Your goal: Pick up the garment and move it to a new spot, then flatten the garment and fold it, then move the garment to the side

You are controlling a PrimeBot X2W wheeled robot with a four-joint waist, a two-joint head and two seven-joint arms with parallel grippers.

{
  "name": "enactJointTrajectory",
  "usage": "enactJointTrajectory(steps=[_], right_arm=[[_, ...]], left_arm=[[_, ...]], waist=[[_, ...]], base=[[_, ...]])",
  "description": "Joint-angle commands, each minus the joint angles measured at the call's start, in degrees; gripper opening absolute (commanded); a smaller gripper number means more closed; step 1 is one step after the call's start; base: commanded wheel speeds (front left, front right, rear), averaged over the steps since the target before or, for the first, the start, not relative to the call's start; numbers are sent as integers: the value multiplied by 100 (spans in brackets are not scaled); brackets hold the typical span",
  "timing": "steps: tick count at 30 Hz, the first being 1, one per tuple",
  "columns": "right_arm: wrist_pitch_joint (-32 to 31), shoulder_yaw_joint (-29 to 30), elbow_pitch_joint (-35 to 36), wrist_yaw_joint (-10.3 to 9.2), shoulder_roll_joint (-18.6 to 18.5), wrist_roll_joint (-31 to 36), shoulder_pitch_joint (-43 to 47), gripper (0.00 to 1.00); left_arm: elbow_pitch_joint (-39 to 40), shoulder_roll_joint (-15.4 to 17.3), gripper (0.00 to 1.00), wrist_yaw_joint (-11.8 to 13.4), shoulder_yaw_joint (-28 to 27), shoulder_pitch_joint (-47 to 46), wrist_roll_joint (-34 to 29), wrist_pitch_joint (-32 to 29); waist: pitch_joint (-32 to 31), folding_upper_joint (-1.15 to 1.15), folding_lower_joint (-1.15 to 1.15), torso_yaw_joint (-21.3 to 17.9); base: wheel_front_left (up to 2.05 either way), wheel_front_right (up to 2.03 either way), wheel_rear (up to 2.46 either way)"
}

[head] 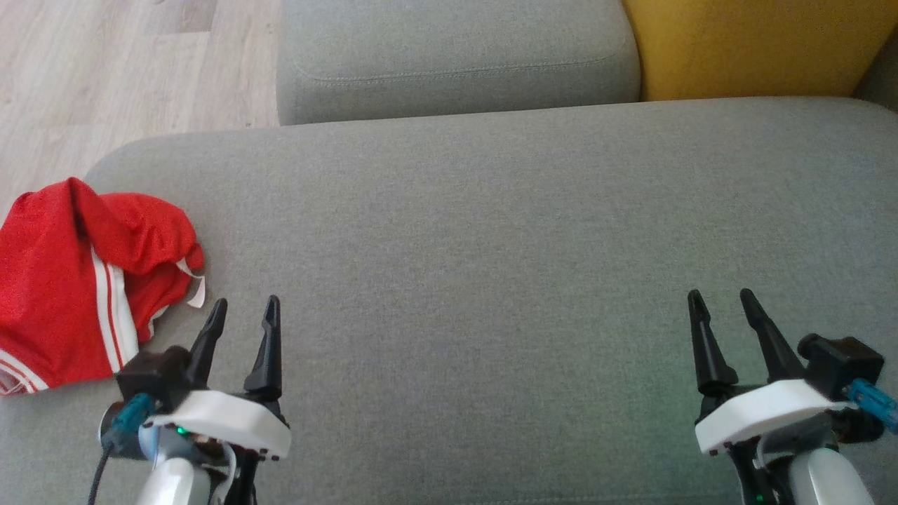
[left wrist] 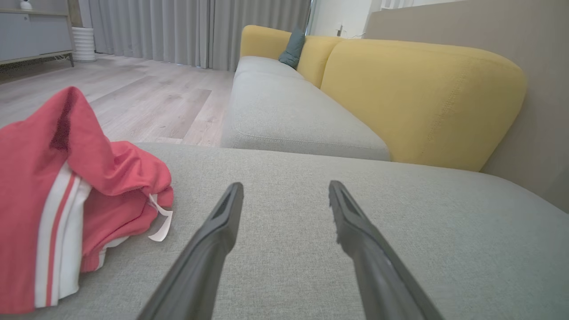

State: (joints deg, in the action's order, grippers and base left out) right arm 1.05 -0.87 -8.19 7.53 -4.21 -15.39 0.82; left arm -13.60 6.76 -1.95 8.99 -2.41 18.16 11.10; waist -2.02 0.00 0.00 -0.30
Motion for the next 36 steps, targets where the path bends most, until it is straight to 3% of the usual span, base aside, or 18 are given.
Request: enactJointTrajectory(steps=[1, 19, 36], right_arm=[[77, -114, 246, -4, -8, 163, -146, 100], [130, -49, 299, -4, 94, 1028, -47, 100], [135, 7, 244, -4, 123, 925, -54, 100]], left_arm=[[161, 109, 100, 41, -114, -188, -165, 89], [-30, 61, 100, 104, -92, -208, -1083, 390], [-238, 3, 100, 107, -186, -241, -896, 390]], waist=[[-2, 0, 0, 1], [-19, 0, 0, 5], [-1, 0, 0, 41]], base=[[0, 0, 0], [0, 0, 0], [0, 0, 0]])
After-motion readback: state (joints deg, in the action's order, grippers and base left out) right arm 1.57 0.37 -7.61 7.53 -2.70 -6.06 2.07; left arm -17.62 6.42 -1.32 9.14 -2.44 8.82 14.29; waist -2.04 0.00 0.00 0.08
